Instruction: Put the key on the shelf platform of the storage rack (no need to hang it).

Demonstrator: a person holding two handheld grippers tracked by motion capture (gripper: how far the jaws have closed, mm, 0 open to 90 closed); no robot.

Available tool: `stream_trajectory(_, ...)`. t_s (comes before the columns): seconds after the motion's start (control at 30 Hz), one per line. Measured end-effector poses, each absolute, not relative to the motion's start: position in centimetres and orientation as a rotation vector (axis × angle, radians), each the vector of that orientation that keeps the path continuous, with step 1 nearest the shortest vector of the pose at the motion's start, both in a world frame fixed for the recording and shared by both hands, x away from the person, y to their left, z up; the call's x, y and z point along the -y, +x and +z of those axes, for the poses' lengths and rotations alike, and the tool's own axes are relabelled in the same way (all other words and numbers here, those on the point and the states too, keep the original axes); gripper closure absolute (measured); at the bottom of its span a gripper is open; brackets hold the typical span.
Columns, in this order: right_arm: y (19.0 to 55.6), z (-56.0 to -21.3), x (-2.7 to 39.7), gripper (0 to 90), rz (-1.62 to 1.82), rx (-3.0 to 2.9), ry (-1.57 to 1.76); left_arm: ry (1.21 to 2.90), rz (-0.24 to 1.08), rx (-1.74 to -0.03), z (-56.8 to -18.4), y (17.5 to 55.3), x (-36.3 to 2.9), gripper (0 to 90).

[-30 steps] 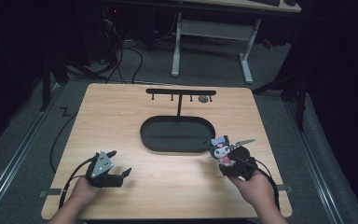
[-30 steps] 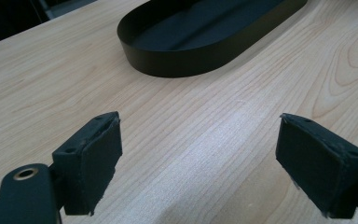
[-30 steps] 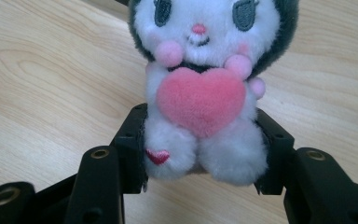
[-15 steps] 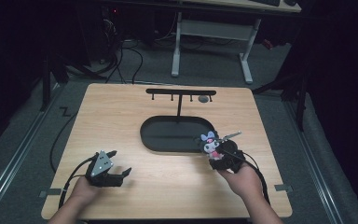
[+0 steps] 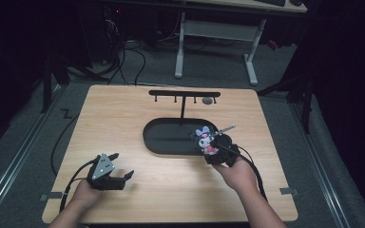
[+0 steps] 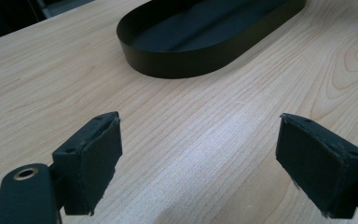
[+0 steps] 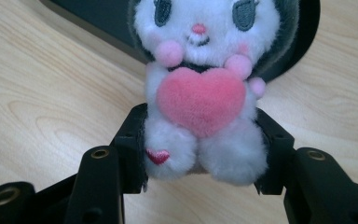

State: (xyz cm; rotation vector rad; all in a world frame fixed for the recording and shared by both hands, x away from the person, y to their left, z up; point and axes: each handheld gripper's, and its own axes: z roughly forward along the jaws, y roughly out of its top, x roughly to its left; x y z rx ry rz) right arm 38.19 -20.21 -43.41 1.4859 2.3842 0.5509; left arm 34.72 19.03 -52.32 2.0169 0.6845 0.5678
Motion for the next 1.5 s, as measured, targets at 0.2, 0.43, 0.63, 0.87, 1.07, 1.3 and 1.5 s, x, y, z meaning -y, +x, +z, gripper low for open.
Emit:
stream_trajectory(0.2, 39.7, -43.3, 19.1, 48.6, 0.559, -2.389, 1.475, 2.014, 0.565, -0.685, -52.3, 34.7, -19.1, 15.3)
stream_trajectory(0.43, 41.4, -43.3, 17.9, 48.6, 0.553, -2.397, 1.461, 2.013, 0.558, -0.687, -52.3, 34.8, -19.1, 15.3)
stream_trajectory(0.63, 42.7, -43.4, 17.1, 48.6, 0.55, -2.398, 1.456, 2.014, 0.556, -0.691, -52.3, 34.9, -19.0, 15.3)
stream_trajectory(0.87, 43.9, -43.5, 16.3, 48.6, 0.545, -2.394, 1.446, 2.017, 0.553, -0.692, -52.3, 35.0, -19.0, 15.3)
stream_trajectory(1.07, 44.6, -43.2, 15.6, 48.6, 0.535, -2.393, 1.447, 2.02, 0.552, -0.691, -52.3, 35.0, -19.0, 15.3)
stream_trajectory(1.3, 45.3, -43.1, 15.5, 48.6, 0.544, -2.382, 1.436, 2.021, 0.557, -0.687, -52.3, 34.9, -18.9, 15.3)
stream_trajectory(1.5, 45.6, -43.5, 15.6, 48.5, 0.53, -2.383, 1.449, 2.02, 0.553, -0.689, -52.3, 34.9, -19.0, 15.3)
